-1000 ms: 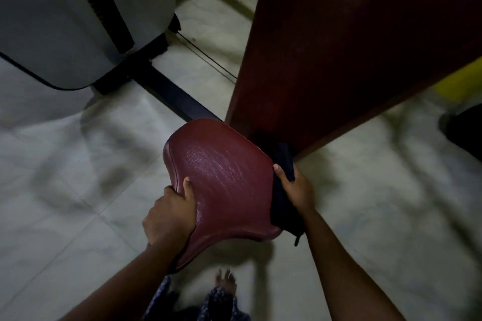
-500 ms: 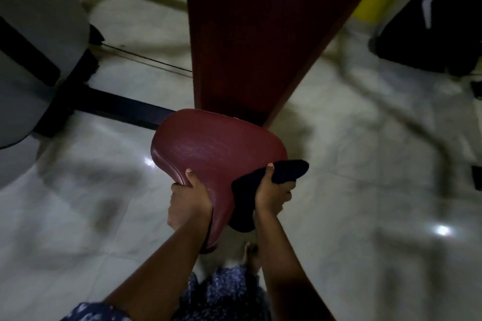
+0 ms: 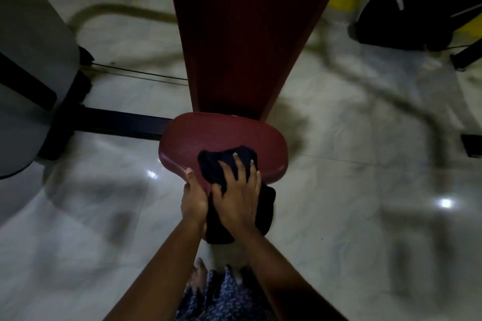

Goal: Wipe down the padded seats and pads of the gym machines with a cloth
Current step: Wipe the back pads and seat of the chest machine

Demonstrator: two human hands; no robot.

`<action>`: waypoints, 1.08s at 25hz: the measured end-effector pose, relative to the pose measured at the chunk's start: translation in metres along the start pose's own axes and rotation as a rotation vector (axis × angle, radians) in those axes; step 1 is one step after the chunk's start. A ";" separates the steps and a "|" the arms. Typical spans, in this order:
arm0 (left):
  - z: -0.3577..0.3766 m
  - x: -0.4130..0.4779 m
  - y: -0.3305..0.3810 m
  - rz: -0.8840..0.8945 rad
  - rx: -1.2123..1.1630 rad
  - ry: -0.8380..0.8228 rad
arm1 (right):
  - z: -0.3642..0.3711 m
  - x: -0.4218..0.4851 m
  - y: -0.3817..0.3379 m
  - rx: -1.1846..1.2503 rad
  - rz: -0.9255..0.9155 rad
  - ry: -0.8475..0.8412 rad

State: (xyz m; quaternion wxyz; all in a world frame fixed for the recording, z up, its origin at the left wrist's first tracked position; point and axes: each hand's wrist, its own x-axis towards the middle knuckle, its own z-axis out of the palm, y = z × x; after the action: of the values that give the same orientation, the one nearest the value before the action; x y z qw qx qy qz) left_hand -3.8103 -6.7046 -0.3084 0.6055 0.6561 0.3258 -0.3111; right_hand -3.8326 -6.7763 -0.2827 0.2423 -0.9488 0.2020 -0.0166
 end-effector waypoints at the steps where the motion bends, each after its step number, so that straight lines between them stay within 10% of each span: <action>1: 0.003 -0.015 0.016 -0.017 0.001 0.028 | -0.002 0.010 0.013 0.016 -0.067 -0.020; 8: 0.028 -0.043 0.032 0.084 0.462 0.427 | -0.020 0.116 0.072 -0.283 -0.242 -0.280; 20: 0.037 -0.032 0.027 0.163 0.597 0.589 | -0.004 0.115 0.030 -0.130 -0.786 -0.471; 27: 0.037 -0.025 0.020 0.142 0.699 0.637 | 0.030 0.208 0.021 -0.298 -0.763 -0.405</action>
State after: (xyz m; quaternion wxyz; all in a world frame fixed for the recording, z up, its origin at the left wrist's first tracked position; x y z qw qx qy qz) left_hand -3.8095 -6.7433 -0.2797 0.2380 0.9039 0.3254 -0.1432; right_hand -3.6461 -6.8612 -0.3327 0.1145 -0.9640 -0.2130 0.1104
